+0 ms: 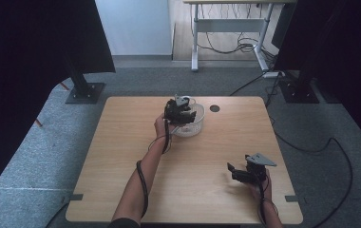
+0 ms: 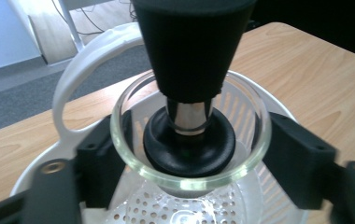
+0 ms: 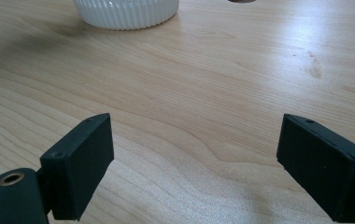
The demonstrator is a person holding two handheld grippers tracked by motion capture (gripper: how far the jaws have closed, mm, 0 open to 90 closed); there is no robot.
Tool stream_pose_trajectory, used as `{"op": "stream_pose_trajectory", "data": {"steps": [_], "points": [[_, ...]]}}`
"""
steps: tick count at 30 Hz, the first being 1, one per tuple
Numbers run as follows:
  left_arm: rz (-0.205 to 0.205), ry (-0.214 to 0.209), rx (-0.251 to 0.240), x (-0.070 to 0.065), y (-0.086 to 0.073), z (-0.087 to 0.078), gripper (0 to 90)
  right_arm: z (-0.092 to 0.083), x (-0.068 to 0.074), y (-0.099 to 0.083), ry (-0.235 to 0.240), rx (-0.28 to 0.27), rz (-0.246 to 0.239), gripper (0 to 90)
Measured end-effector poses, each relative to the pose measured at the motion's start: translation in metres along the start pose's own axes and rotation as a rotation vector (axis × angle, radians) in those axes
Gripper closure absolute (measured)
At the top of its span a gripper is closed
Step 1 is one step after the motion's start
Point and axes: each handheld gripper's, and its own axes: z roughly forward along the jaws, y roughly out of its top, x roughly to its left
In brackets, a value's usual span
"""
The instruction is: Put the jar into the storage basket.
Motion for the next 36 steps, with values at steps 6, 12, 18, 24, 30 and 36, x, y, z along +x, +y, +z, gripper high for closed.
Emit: {"op": "stream_pose_trajectory", "data": {"steps": [6, 12, 18, 24, 30, 36], "points": [[-0.019, -0.015, 0.013, 0.001, -0.001, -0.003, 8.8, 0.0, 0.0, 0.0, 0.001, 0.0, -0.002, 10.5], [-0.013, -0.008, 0.003, 0.005, -0.005, -0.016, 7.0, 0.0, 0.0, 0.0, 0.002, 0.002, -0.003, 10.6], [-0.027, 0.01, -0.034, 0.009, -0.01, -0.041, 7.1, 0.001, 0.001, 0.0, 0.0, 0.005, -0.009, 10.7], [0.01, 0.013, -0.033, 0.007, -0.021, -0.064, 6.8, 0.001, 0.002, 0.0, -0.006, 0.006, -0.015, 10.7], [0.042, 0.022, -0.022, 0.01, -0.042, -0.091, 6.6, 0.001, 0.003, 0.0, -0.011, 0.008, -0.023, 10.6], [0.049, 0.016, -0.032, 0.012, -0.064, -0.116, 6.6, 0.001, 0.003, 0.0, -0.013, 0.009, -0.029, 10.6]]}}
